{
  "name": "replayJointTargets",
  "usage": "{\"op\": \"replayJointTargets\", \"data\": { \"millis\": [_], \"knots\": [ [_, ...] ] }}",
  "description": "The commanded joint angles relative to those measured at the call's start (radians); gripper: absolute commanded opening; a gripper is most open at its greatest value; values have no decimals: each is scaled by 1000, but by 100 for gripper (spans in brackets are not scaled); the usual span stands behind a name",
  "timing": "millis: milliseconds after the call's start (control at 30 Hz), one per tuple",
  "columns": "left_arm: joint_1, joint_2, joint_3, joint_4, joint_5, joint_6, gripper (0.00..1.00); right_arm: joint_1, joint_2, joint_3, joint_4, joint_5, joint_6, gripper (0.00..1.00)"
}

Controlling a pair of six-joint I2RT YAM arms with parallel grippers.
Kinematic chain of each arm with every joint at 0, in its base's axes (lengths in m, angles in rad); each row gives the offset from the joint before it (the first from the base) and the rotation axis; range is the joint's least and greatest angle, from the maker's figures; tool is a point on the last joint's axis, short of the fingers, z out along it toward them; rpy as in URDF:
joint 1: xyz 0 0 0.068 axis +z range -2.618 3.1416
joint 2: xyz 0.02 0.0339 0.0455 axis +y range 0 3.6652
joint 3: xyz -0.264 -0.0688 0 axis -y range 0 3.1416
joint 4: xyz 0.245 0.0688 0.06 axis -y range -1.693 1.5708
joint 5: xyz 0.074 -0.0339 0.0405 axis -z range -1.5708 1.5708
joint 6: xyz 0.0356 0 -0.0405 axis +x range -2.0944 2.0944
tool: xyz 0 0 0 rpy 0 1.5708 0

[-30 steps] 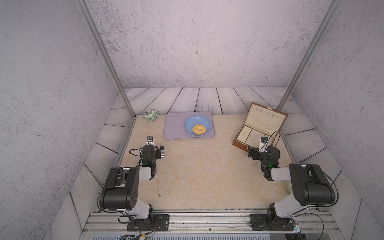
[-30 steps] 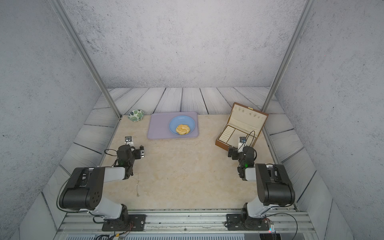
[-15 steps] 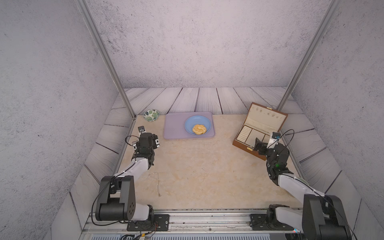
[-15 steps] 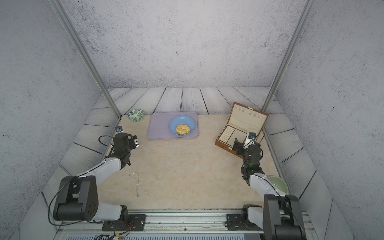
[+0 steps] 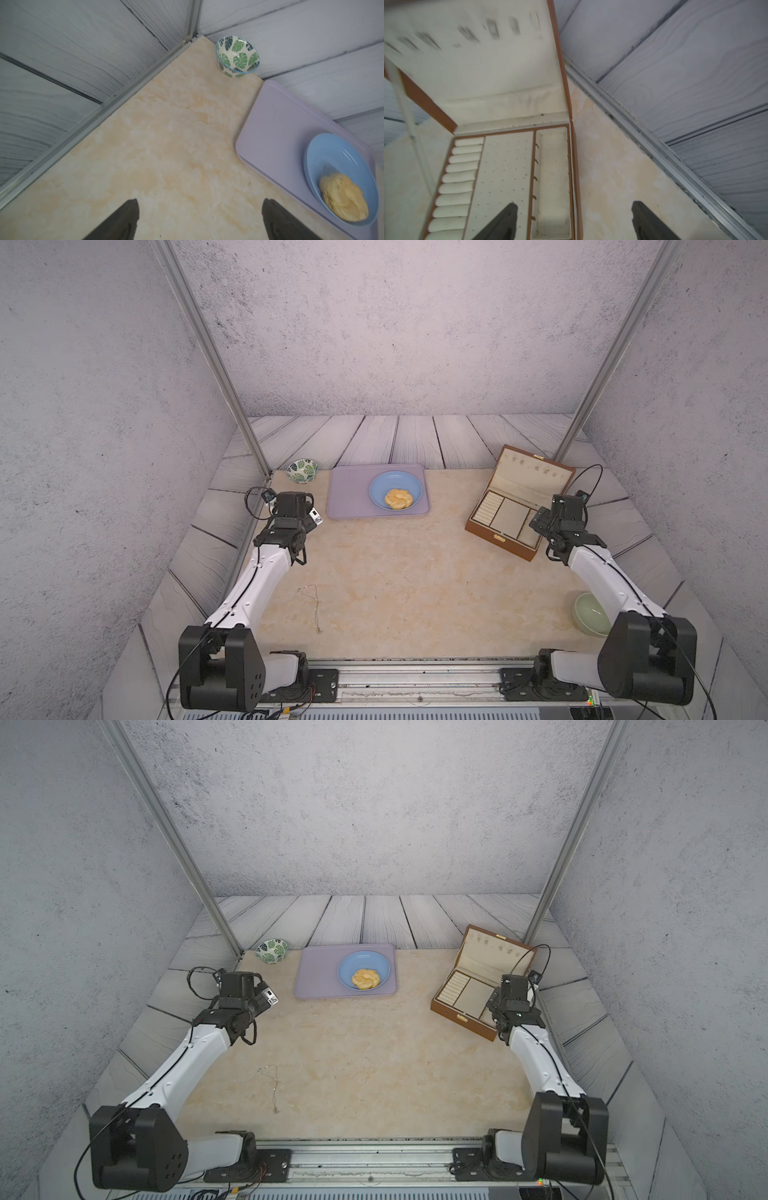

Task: Put jewelry chain into jewelry box
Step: Move the jewelry box to the center of the board.

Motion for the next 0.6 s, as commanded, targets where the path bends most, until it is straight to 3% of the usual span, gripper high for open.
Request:
{"op": "replayJointTargets", "data": {
  "millis": [0, 267, 567],
  "knots": [
    [-69, -22, 56, -57, 71, 44, 98, -32, 107, 90, -192, -76, 31, 79],
    [-205, -31, 83, -103, 57, 119, 98, -72, 327, 252, -283, -212, 3, 41],
    [-241, 3, 87, -86, 52, 165, 98, -93, 458, 316, -291, -256, -9, 36]
  ]
}}
